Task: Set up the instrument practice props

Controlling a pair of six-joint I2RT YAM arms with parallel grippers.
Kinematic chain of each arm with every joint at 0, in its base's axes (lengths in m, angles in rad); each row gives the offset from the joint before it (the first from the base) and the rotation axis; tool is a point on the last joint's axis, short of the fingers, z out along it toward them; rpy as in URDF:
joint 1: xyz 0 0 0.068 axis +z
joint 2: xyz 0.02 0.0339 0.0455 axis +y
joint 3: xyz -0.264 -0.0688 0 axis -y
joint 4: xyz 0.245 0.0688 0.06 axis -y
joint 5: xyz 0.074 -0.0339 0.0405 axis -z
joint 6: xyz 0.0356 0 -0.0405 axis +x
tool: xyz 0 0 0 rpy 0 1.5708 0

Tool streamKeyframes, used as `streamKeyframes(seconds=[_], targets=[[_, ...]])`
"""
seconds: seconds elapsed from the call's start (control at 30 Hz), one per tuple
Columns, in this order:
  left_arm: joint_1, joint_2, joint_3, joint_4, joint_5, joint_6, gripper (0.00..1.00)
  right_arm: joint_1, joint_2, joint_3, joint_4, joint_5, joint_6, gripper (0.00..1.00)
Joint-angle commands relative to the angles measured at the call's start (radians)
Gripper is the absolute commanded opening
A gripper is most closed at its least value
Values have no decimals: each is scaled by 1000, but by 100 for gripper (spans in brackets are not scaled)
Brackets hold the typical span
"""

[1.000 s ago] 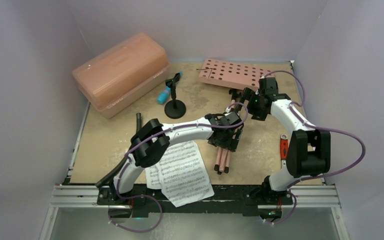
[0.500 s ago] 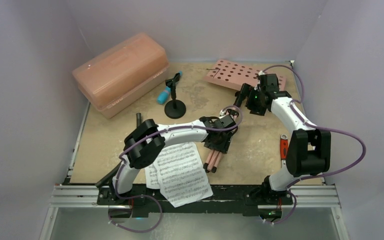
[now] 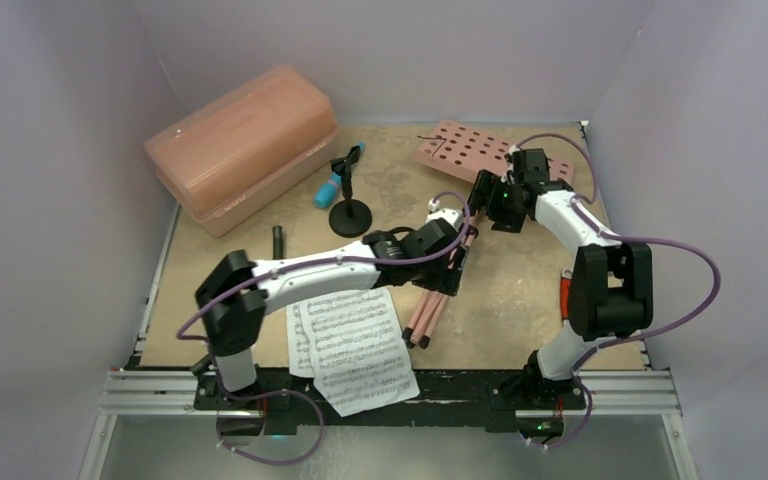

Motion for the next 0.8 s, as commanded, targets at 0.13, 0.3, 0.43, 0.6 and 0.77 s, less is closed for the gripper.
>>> streamKeyframes(seconds=[0.13, 0.3, 0.43, 0.6, 0.77], targets=[[-3, -350, -231, 364, -167, 15, 77, 10, 49, 76, 71, 14, 93, 86], [-2, -417, -307, 436, -200, 19, 77, 17, 99, 75, 108, 24, 145, 76], [-1, -415, -297, 417, -193, 10, 77, 21, 128, 78, 121, 74, 157, 60], [-1, -409, -303, 438, -178, -3, 78, 22, 154, 74, 160, 102, 190, 50], [-1, -407, -303, 432, -187, 3, 77, 25, 226, 107, 136, 143, 200, 49]])
